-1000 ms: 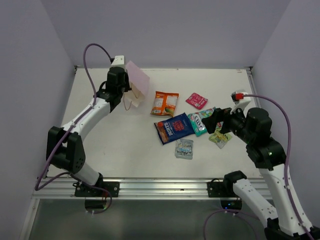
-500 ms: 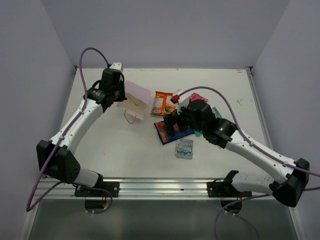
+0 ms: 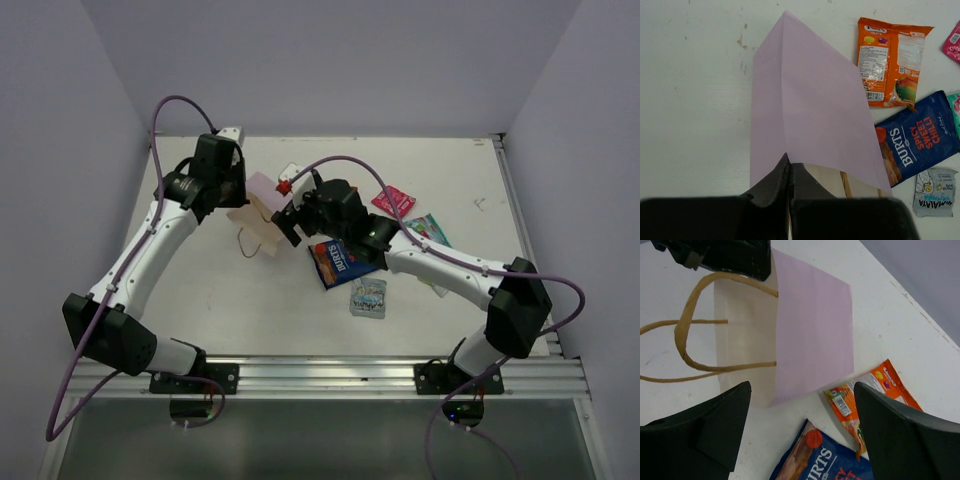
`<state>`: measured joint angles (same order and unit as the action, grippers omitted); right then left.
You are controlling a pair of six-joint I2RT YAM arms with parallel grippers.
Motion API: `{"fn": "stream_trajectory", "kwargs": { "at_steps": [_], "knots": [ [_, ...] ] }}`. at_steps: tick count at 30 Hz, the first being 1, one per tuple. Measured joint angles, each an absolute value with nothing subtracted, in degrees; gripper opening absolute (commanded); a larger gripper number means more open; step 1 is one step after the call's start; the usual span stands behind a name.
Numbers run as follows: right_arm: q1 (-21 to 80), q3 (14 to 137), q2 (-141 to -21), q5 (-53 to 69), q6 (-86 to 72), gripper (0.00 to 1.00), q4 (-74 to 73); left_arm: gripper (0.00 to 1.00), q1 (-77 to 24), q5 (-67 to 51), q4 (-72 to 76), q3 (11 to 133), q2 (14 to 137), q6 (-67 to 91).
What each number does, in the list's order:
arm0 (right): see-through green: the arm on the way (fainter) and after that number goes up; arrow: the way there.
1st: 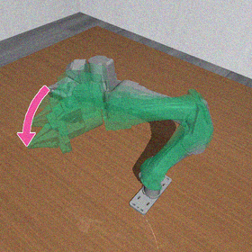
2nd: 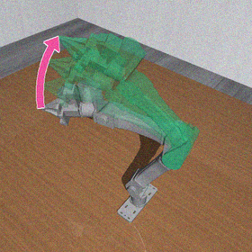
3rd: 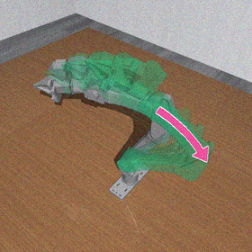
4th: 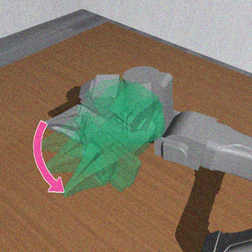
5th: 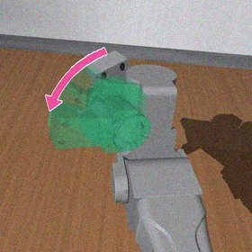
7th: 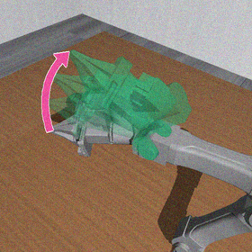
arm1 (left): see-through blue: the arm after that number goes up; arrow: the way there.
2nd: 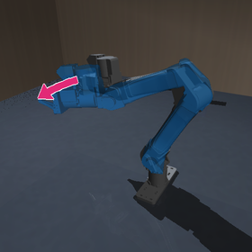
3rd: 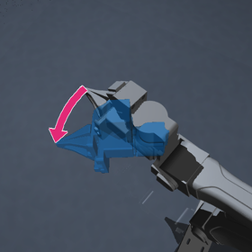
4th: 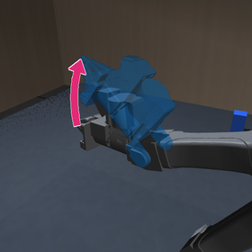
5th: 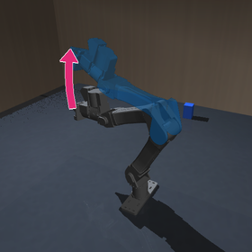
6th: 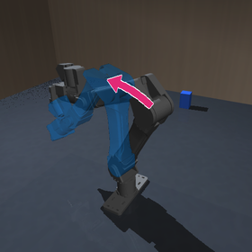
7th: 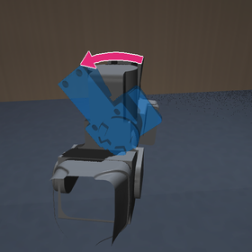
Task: Place the snacks into the paper bag
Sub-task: Pick up the paper bag from the center of the board.
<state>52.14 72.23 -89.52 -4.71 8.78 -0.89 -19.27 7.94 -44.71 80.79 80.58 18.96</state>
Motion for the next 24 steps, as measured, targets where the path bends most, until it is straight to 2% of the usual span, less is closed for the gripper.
{"fn": "stream_trajectory", "kwargs": {
  "at_steps": [9,16,17,20,21,24],
  "knots": [
    [53.58,76.62,-95.53,-1.5,9.93,0.77,1.69,0.0,-19.27,6.74,-46.65,82.7,80.58,18.9],
    [53.74,78.06,-100.01,-2.04,10.17,0.51,2.76,0.0,-19.27,5.78,-47.83,82.94,80.58,18.65],
    [53.74,78.22,-100.71,-2.26,10.24,0.4,2.85,0.0,-19.27,5.69,-47.86,82.96,80.58,18.52],
    [53.74,78.76,-102.32,-3.44,10.28,0.24,3.38,0.0,-19.27,5.58,-47.99,83.05,80.58,18.39],
    [53.74,78.76,-102.5,-3.79,10.13,0.15,3.6,0.0,-19.27,5.58,-48.01,83.05,80.55,18.35],
    [53.74,78.76,-102.5,-5.17,9.43,0.06,4.64,0.0,-19.27,5.74,-48.1,83.05,80.55,18.22]
  ]
}}
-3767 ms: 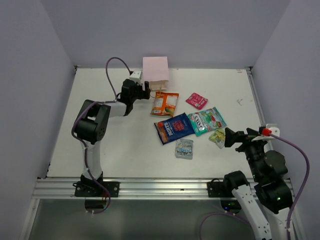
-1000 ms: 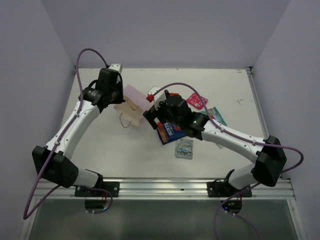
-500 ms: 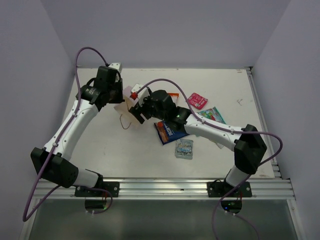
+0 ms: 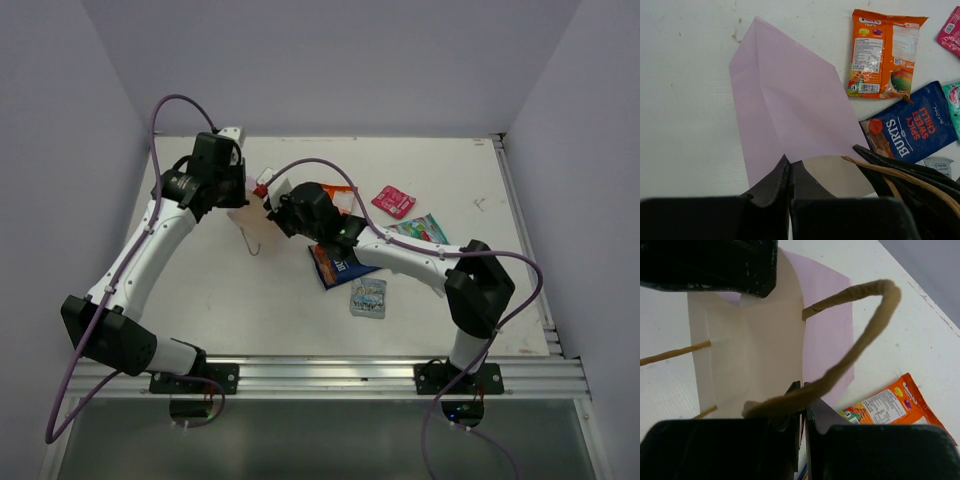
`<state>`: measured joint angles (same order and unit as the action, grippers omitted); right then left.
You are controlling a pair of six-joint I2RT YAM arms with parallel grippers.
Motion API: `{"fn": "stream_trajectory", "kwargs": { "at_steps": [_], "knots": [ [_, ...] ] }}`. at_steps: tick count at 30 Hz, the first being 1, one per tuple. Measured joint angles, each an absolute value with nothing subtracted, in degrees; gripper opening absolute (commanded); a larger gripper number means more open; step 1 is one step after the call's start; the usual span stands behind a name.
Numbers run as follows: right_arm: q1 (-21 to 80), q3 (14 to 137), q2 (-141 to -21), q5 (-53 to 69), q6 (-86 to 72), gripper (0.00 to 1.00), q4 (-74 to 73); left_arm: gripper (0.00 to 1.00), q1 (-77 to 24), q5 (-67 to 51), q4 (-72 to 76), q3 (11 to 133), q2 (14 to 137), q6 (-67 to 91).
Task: Place the snacks into the paper bag
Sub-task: Pick up the paper bag from the center of the board.
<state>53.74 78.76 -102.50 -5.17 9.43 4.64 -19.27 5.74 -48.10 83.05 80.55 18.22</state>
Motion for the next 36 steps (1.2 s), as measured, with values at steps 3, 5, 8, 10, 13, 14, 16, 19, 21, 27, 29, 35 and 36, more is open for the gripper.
{"fn": "stream_trajectory", "kwargs": {
  "at_steps": [3,5,8,10,13,14,16,19,21,27,29,35,36],
  "knots": [
    [53.74,78.76,-102.5,-6.61,8.34,0.0,5.23,0.28,-19.27,6.11,-48.1,83.11,80.55,18.02],
    [53.74,78.76,-102.48,-7.55,7.01,0.0,5.58,0.52,-19.27,6.22,-48.07,83.37,80.51,17.8],
    [53.74,78.76,-102.48,-9.34,3.81,0.0,5.82,0.8,-19.27,6.55,-47.75,84.34,80.09,18.35],
    [53.74,78.76,-102.48,-10.7,0.99,0.0,5.82,0.89,-19.27,6.87,-47.57,84.88,79.46,18.68],
    [53.74,78.76,-102.48,-12.95,-4.27,0.0,5.67,1.0,-19.27,8.32,-46.65,85.19,77.08,19.38],
    [53.74,78.78,-102.48,-13.98,-6.13,0.0,5.43,1.0,-19.27,9.02,-46.24,85.17,75.88,19.92],
    [53.76,79.18,-102.48,-15.99,-9.91,0.0,4.49,1.0,-19.27,10.26,-44.16,84.29,72.69,20.73],
    [53.93,80.07,-102.48,-18.9,-15.59,0.0,2.98,1.0,-19.27,12.34,-39.03,79.83,65.28,22.59],
    [54.0,80.99,-102.48,-20.6,-19.7,0.0,1.45,1.0,-19.27,13.63,-36.16,75.96,60.31,23.86],
    [54.46,83.61,-102.48,-23.81,-29.02,0.0,-2.28,1.0,-19.27,15.35,-30.28,65.95,52.01,27.68],
    [54.89,84.49,-102.48,-25.3,-30.92,0.0,-3.84,1.0,-19.27,14.81,-28.86,63.92,51.86,28.58],
    [55.96,86.85,-102.5,-27.55,-34.04,0.0,-6.44,1.0,-19.75,12.67,-25.71,57.32,52.16,30.72],
    [56.05,86.98,-102.5,-27.64,-34.44,0.0,-6.55,1.0,-19.94,12.53,-25.41,56.58,52.07,30.92]
  ]
}}
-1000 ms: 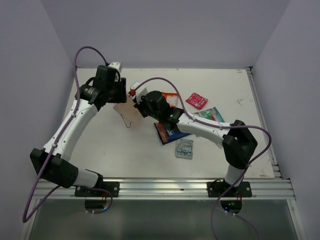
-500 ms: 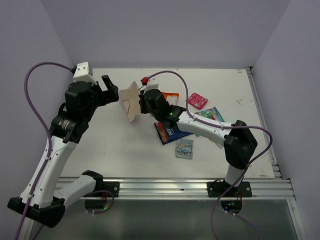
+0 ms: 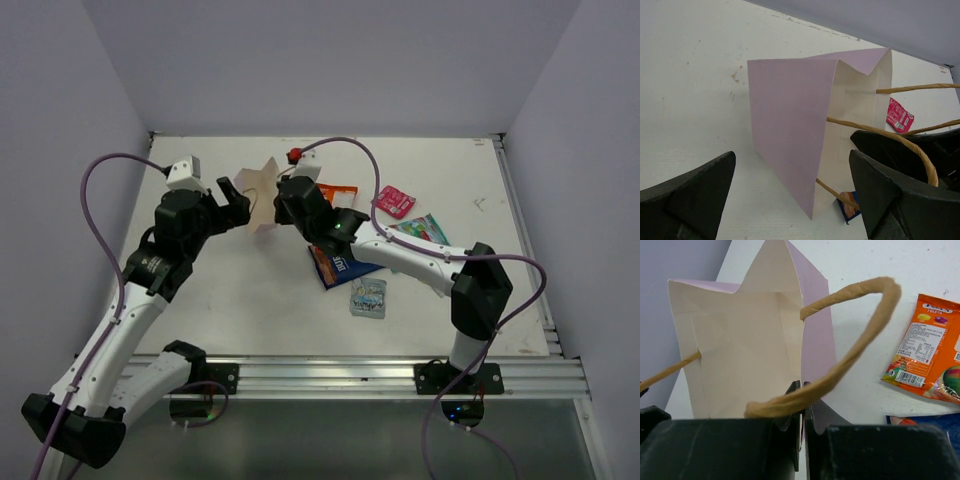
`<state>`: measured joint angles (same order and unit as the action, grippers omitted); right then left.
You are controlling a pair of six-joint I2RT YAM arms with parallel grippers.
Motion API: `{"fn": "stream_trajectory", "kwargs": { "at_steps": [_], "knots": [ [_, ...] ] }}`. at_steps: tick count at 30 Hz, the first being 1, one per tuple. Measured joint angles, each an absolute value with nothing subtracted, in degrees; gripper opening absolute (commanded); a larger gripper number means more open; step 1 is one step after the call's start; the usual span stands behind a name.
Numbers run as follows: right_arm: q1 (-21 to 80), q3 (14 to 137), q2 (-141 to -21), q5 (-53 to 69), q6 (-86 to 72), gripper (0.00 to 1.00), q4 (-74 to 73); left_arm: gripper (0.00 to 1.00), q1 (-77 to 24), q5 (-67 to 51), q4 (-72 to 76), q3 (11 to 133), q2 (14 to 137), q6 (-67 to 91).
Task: Place the snacks into the paper bag
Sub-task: Pick up the paper bag from the center of the board.
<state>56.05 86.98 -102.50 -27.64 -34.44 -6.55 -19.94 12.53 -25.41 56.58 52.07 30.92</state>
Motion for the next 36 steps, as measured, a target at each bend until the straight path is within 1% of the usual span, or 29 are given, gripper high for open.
{"fn": "stream_trajectory", "kwargs": {
  "at_steps": [4,8,14,19,23,26,27,29,30,32,35,36],
  "knots": [
    [56.25,87.2,-103.11,-28.03,-35.31,0.0,-6.94,1.0,-21.61,12.47,-22.68,52.51,49.84,31.16],
    [56.25,87.53,-104.31,-28.64,-35.86,0.0,-8.4,1.0,-23.64,13.32,-18.81,48.73,44.66,30.85],
    [56.25,88.73,-106.13,-29.34,-36.45,0.0,-10.37,1.0,-23.81,13.37,-12.01,46.57,37.6,27.88],
    [56.25,90.5,-106.76,-29.5,-36.51,0.0,-11.81,1.0,-23.81,9.69,-8.78,44.66,38.61,25.02],
    [56.25,91.05,-106.76,-29.5,-36.51,0.0,-12.03,1.0,-23.81,9.65,-8.82,41.21,40.47,24.38],
    [56.25,91.07,-106.76,-29.47,-36.53,0.0,-12.21,0.96,-23.81,10.79,-9.72,40.69,43.35,24.4],
    [56.25,91.07,-106.76,-29.45,-36.53,0.0,-12.29,0.91,-23.81,11.27,-9.8,40.69,44.36,24.4],
    [56.25,91.07,-106.78,-29.47,-36.53,0.0,-12.45,0.85,-23.83,12.29,-9.96,40.69,46.11,24.47],
    [56.25,91.07,-106.78,-29.45,-36.53,0.0,-12.47,0.79,-23.81,12.75,-9.98,40.71,46.83,24.47],
    [56.25,91.07,-106.8,-29.43,-36.62,0.0,-12.45,0.74,-23.83,14.0,-9.91,40.69,48.03,24.6],
    [56.25,91.07,-106.94,-29.36,-36.86,0.0,-12.47,0.68,-23.83,15.31,-9.87,40.73,50.11,24.69],
    [56.25,91.07,-107.0,-29.34,-36.93,0.0,-12.47,0.61,-23.83,15.62,-9.89,40.73,51.07,24.75]
  ]
}}
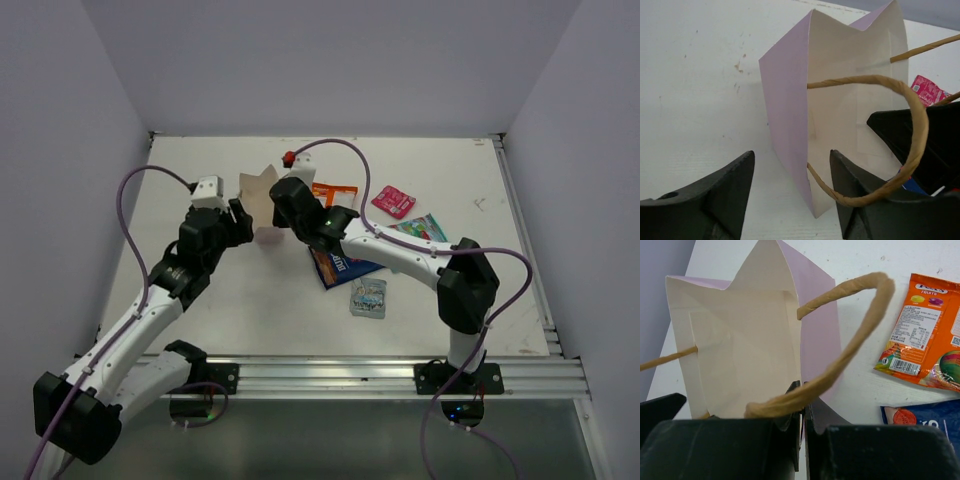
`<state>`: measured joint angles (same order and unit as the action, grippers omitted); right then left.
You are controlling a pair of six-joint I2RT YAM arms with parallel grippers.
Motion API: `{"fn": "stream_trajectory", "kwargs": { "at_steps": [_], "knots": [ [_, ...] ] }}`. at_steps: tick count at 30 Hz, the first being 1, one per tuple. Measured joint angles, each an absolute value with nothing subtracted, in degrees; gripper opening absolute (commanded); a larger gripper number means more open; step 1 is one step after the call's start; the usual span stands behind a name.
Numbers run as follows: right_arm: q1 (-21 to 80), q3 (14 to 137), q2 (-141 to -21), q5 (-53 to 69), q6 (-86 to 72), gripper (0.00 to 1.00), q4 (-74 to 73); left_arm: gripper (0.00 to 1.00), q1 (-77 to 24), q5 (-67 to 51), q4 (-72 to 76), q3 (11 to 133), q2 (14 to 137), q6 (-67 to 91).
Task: Place the snacks into the paper bag
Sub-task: Pick up the paper bag from the center of the board.
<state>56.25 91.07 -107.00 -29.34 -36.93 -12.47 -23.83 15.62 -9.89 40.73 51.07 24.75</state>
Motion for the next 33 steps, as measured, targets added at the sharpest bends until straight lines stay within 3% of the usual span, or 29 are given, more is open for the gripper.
{"fn": "stream_trajectory", "kwargs": {
  "at_steps": [5,9,15,19,31,33],
  "knots": [
    [56.25,91.07,-107.44,-29.08,-37.12,0.0,-12.47,0.46,-23.94,17.02,-9.98,40.73,54.87,25.12],
    [56.25,91.07,-107.55,-28.99,-37.15,0.0,-12.4,0.21,-24.03,18.13,-9.93,40.86,55.55,25.63],
    [56.25,90.96,-107.55,-28.53,-37.12,0.0,-11.88,0.0,-24.03,20.45,-10.63,44.47,57.3,25.32],
    [56.25,90.13,-107.53,-27.33,-37.12,0.01,-10.76,0.0,-24.08,22.0,-12.45,47.88,58.11,23.66],
    [56.25,86.15,-102.87,-19.53,-35.38,0.66,-9.54,0.0,-24.08,27.51,-19.09,56.71,65.23,13.82],
    [56.25,85.52,-99.9,-18.41,-34.5,0.72,-9.65,0.0,-24.08,28.95,-19.68,57.47,65.84,12.1]
  ]
}}
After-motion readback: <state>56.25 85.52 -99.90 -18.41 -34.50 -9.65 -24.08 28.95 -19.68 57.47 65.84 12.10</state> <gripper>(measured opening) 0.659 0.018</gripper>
